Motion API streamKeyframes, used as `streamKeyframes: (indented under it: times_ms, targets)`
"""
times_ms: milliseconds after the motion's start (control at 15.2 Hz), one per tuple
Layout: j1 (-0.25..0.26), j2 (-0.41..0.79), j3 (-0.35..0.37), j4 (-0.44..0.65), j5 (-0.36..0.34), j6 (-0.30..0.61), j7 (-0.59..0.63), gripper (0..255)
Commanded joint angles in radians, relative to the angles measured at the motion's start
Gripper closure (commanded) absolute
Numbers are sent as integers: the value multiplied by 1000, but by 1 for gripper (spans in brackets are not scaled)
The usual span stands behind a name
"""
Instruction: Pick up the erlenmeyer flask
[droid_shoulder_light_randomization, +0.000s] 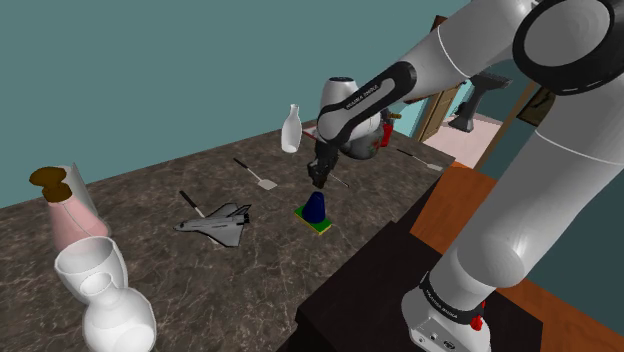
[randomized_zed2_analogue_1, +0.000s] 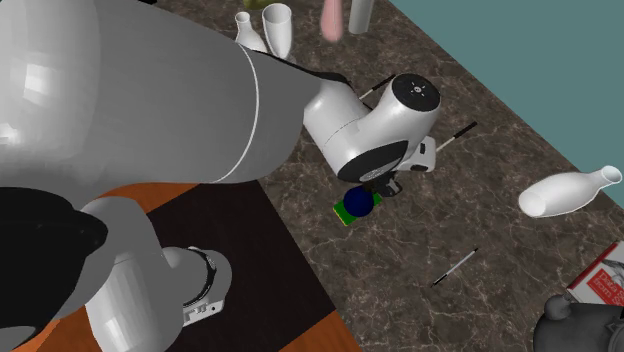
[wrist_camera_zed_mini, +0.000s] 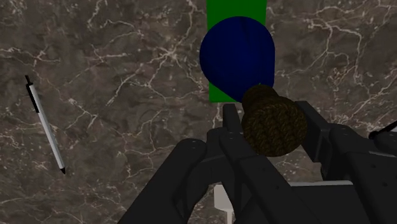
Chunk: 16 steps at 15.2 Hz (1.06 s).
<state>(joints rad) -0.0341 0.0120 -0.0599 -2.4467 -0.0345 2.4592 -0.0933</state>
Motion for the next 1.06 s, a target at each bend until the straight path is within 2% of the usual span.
streamKeyframes:
  times_ms: [0,858,990]
  targets:
    - [-1,-16,-1,4,-1,-21,-1,255]
    - [0,-137,1,69,-4,-205,-1,255]
    - [0,-138,1,70,-4,-208,-1,255]
